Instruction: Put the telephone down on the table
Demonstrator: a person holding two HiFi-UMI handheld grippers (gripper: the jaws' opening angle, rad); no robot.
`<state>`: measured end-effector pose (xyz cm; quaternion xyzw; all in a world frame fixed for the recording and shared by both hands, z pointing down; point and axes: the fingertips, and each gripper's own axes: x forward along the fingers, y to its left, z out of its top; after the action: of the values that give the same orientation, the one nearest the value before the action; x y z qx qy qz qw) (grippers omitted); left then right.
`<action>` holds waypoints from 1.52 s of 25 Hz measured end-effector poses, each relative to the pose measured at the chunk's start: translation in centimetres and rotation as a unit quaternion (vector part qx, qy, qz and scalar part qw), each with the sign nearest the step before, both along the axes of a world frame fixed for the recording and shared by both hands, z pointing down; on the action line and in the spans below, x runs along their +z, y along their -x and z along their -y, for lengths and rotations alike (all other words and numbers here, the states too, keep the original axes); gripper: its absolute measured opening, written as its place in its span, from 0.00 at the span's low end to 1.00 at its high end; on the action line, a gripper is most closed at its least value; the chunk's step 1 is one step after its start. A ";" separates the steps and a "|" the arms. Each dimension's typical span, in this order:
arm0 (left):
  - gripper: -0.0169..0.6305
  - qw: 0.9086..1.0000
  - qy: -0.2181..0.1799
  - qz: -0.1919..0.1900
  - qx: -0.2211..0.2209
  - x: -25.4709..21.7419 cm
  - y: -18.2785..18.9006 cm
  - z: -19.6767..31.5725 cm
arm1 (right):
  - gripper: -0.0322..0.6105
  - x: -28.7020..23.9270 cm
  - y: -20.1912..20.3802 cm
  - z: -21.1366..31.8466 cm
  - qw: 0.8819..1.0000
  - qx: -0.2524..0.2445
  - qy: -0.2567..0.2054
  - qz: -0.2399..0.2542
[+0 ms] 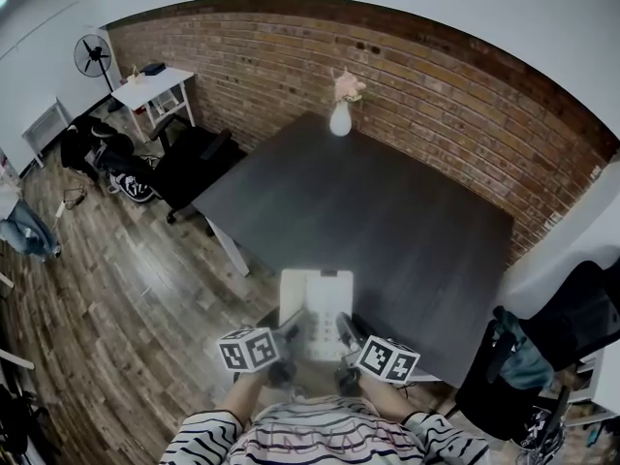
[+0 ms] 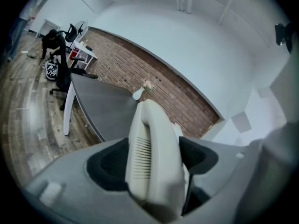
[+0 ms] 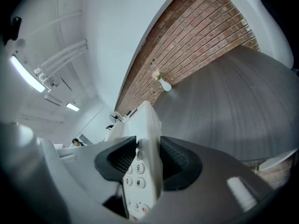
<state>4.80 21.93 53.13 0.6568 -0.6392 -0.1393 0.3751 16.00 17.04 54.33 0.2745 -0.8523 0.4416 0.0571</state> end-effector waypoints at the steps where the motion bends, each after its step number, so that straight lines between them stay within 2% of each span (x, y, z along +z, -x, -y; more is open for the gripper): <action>1: 0.54 1.000 0.001 0.000 0.002 0.0 0.9 0.2 | 0.29 0.0 0.9 0.2 1.000 0.002 0.001 0.001; 8: 0.54 1.000 0.007 -0.007 0.003 0.7 5.6 2.9 | 0.29 0.7 5.5 2.7 1.000 0.002 0.013 -0.001; 15: 0.54 1.000 0.005 -0.005 -0.016 0.9 8.6 8.3 | 0.29 1.0 8.8 8.6 1.000 -0.019 0.013 0.002; 26: 0.54 1.000 0.001 -0.011 -0.029 0.9 10.0 18.5 | 0.29 0.4 10.1 19.2 1.000 -0.030 0.004 -0.001; 33: 0.54 1.000 0.007 -0.013 -0.018 1.5 10.7 22.4 | 0.28 1.1 10.7 22.9 1.000 -0.019 0.011 0.003; 38: 0.54 1.000 0.004 -0.022 -0.004 2.1 12.8 24.6 | 0.28 1.7 12.7 24.6 1.000 -0.008 0.012 -0.001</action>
<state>-7.97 -2.70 55.23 0.6493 -0.6338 -0.1529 0.3914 3.32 -7.57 56.06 0.2676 -0.8491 0.4509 0.0644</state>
